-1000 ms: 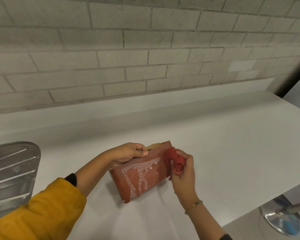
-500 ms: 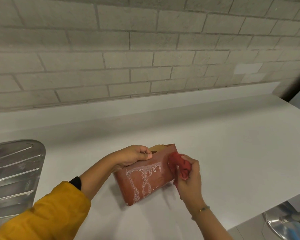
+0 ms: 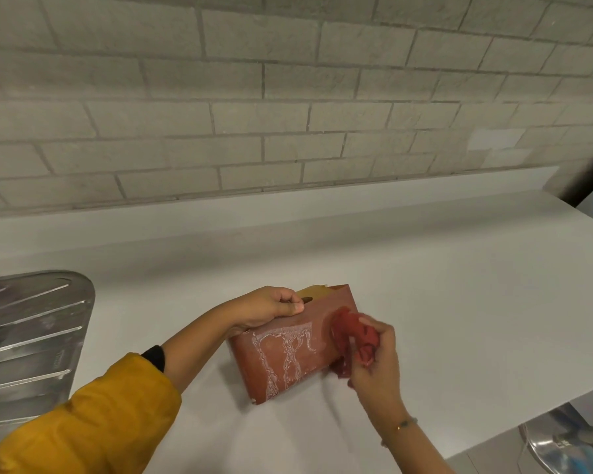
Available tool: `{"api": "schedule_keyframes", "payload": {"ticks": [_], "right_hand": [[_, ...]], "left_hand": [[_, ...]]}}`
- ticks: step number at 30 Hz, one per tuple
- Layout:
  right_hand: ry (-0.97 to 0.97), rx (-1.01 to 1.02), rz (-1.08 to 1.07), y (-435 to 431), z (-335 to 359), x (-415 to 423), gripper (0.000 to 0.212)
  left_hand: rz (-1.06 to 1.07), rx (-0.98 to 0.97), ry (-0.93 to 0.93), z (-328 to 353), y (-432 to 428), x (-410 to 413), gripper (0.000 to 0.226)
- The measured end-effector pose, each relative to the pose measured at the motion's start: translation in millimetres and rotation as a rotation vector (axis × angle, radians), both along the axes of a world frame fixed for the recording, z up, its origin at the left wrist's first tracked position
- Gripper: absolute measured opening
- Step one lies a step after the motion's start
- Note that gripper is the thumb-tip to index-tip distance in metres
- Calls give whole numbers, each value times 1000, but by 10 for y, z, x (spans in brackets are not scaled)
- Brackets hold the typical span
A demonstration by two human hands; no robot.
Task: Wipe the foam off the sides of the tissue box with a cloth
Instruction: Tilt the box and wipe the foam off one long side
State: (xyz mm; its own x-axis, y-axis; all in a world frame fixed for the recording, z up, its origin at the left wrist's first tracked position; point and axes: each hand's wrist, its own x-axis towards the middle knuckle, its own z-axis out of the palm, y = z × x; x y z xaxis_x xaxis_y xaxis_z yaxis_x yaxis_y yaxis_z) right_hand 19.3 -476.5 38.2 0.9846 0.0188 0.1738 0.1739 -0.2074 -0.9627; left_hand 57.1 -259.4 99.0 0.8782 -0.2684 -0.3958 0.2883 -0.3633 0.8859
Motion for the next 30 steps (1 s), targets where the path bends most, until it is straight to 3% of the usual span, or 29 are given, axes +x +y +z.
{"api": "schedule_keyframes", "payload": {"ticks": [4, 9, 12, 15, 21, 26, 30], "right_hand": [[-173, -50, -21, 232, 116, 17, 83], [-254, -195, 150, 288, -2, -175, 80], [-99, -195, 190, 84, -121, -185, 75], [16, -24, 125, -51, -87, -83, 70], [-137, -36, -27, 250, 152, 85, 73], [-194, -135, 173, 368, 77, -141, 66], [58, -92, 162, 142, -17, -171, 63]], "left_hand": [[11, 42, -15, -2, 13, 9, 23], [-4, 43, -19, -26, 10, 2, 18], [-13, 30, 2, -15, 3, -10, 16], [-9, 24, 5, 8, -3, -23, 15], [21, 20, -24, 11, -14, -44, 16], [29, 26, -42, -15, 4, -29, 16], [8, 10, -18, -9, -3, -42, 15]]}}
